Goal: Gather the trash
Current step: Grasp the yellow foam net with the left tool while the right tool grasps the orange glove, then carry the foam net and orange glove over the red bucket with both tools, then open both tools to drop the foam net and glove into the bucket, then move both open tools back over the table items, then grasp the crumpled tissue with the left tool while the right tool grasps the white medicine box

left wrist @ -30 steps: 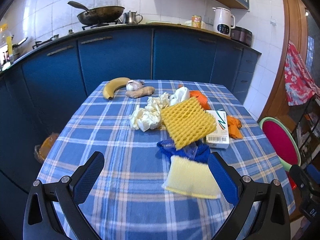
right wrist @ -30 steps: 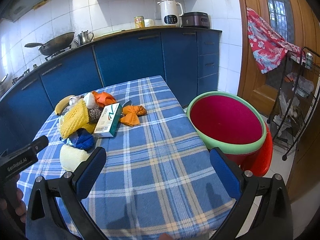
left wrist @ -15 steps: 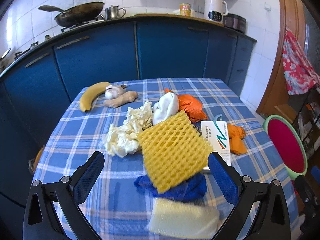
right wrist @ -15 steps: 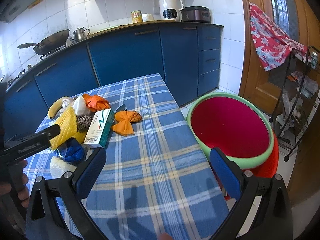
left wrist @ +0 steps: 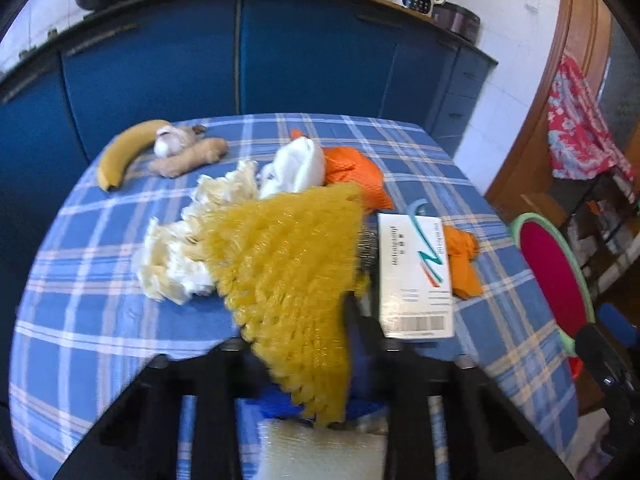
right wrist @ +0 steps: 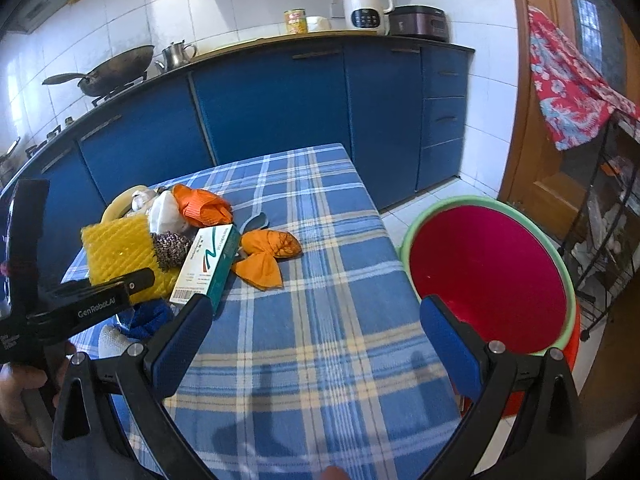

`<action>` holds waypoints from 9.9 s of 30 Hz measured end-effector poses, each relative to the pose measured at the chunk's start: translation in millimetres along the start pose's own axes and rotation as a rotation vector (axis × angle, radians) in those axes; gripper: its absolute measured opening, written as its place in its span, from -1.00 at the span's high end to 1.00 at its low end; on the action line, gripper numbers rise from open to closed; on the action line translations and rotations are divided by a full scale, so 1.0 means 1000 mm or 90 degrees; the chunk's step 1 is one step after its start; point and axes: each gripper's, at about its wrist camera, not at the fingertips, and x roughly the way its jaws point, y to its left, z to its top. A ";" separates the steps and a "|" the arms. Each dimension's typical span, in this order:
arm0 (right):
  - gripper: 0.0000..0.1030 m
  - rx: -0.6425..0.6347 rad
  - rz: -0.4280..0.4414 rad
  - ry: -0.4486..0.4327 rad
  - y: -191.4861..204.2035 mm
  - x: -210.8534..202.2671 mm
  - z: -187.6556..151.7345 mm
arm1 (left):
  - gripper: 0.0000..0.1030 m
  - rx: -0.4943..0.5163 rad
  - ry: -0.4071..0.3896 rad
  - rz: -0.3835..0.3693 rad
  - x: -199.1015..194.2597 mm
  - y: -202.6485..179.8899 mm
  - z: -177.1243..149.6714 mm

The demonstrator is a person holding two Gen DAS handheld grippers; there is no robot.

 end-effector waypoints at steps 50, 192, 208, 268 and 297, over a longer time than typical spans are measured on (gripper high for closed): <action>0.60 0.008 -0.033 0.155 0.056 0.118 0.020 | 0.75 -0.058 -0.089 -0.115 -0.030 0.076 0.000; 0.39 0.198 0.003 -0.022 -0.105 -0.035 -0.002 | -0.14 0.100 -0.016 -0.123 -0.040 -0.112 0.021; 0.38 0.127 0.070 0.023 -0.028 -0.003 0.016 | -0.14 0.009 -0.047 -0.032 -0.049 -0.009 0.031; -0.20 0.006 0.080 0.182 0.096 0.109 0.019 | -0.40 -0.171 -0.016 0.025 0.023 0.126 0.022; -0.09 0.045 0.105 0.125 0.068 0.078 0.017 | 0.20 -0.163 -0.038 -0.052 -0.004 0.113 0.014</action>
